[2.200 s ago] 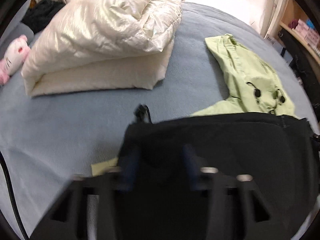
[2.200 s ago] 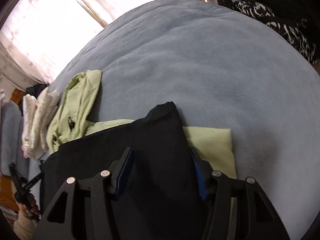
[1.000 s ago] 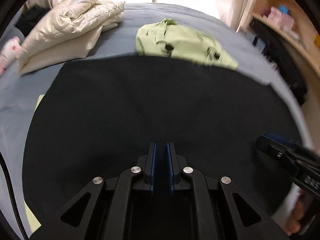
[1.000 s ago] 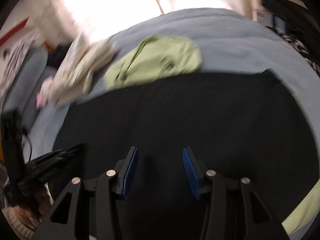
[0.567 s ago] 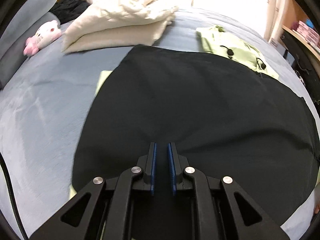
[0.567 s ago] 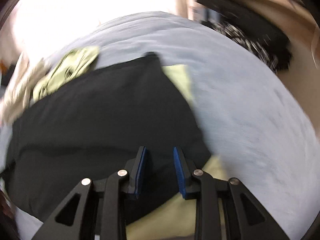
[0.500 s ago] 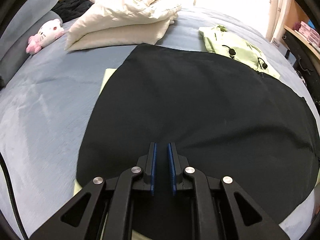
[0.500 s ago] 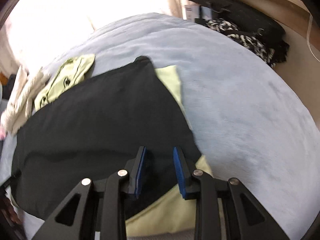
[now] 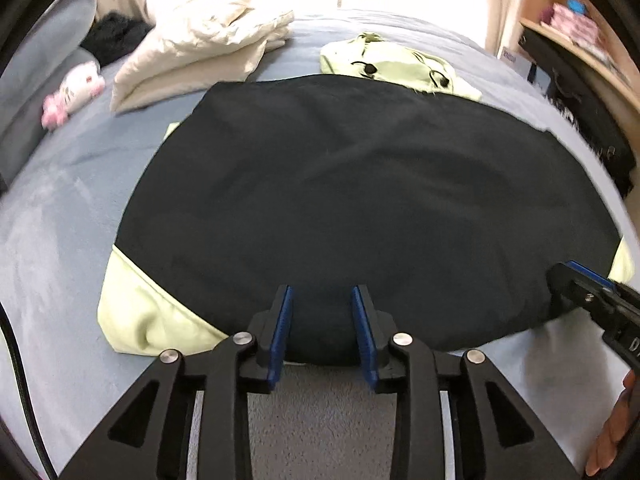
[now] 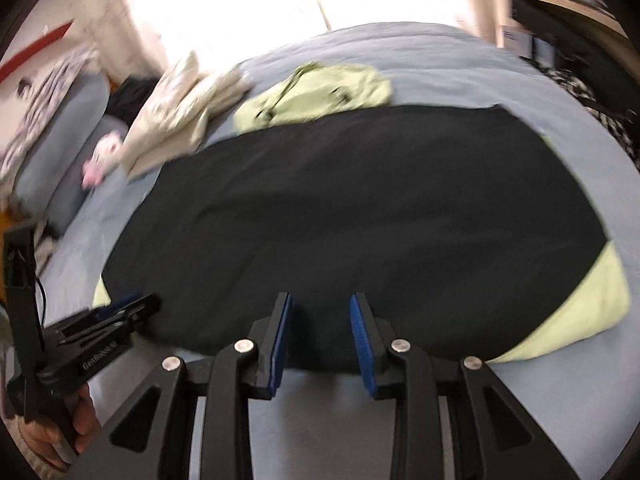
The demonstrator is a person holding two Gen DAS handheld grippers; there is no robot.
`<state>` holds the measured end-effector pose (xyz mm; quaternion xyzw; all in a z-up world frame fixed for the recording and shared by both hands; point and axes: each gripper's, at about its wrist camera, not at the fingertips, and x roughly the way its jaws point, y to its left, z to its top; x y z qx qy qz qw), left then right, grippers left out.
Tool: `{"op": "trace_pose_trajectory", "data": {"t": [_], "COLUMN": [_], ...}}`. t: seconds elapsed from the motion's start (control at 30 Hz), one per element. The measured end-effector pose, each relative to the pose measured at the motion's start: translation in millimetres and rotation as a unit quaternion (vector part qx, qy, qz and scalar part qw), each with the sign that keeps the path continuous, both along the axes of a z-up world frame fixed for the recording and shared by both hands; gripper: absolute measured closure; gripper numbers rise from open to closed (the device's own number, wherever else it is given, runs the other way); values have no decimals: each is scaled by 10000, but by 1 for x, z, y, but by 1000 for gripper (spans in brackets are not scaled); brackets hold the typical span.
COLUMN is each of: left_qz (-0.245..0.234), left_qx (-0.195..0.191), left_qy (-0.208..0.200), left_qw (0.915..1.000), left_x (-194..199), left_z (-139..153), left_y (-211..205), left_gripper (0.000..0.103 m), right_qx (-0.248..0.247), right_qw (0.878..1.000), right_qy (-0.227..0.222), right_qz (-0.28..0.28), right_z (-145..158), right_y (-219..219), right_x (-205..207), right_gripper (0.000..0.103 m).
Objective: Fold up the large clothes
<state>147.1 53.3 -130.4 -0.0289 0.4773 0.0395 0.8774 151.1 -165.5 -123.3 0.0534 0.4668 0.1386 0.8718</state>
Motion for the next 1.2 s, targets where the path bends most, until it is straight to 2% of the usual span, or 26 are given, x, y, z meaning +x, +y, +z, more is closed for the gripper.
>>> {"op": "trace_pose_trajectory", "data": {"t": [0.03,0.13,0.3,0.43,0.5,0.67,0.77,0.93,1.13,1.2], "left_qz": [-28,81,326,381,376,380,384,383,372,363], "left_qx": [90,24,-31,-96,-48,-73,-88,-18,-80,-128], "left_qy": [-27,-10,31,35,40,50,64,85,139,189], "left_qw": [10000,10000,9995,9992,9993,9992,9992,9992,9992,9991], "left_x": [-1,-2,-2,-2,-2,-1,0,1,5,6], "left_z": [-1,-1,-5,-6,-7,-7,-8,-10,-10,-9], "left_y": [-2,4,23,28,27,29,29,27,28,29], "left_gripper": [73,71,71,71,71,70,70,66,60,58], "right_qx": [-67,-105,-143,62,99,-237,-270,-341,-427,-453], "right_qw": [10000,9998,9929,9871,9864,9867,9869,9871,9885,9898], "right_qy": [7,96,-4,71,76,79,89,70,25,10], "right_qz": [41,-112,-1184,-1600,-1636,-1603,-1589,-1566,-1449,-1351], "right_z": [-6,-20,-20,-24,-26,-27,-29,-30,-33,-33], "right_y": [5,-6,-73,-107,-111,-98,-99,-96,-90,-86], "right_x": [-1,2,-2,-10,-14,-17,-17,-17,-17,-16], "right_gripper": [73,73,73,73,73,71,70,69,57,46]}}
